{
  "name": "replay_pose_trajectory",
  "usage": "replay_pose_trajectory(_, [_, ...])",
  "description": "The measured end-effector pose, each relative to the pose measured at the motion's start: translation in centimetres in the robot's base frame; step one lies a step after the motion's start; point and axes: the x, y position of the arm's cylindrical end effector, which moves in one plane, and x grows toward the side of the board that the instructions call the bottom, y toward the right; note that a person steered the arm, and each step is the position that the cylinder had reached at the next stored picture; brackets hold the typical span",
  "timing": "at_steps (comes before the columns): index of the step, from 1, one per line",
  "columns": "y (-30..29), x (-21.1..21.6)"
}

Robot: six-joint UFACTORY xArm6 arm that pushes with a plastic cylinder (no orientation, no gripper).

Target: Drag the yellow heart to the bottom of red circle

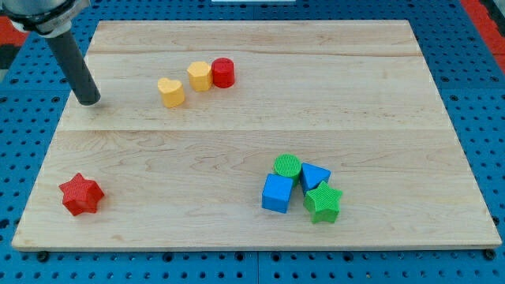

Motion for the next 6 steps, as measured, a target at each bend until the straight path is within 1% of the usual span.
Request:
replay_pose_trajectory(1, [3.1, 0.0])
replay_pose_trajectory(4, [19.1, 0.0])
replay_pose_trajectory(5, [20.5, 0.3])
replay_pose_trajectory(6, [19.7, 2.1])
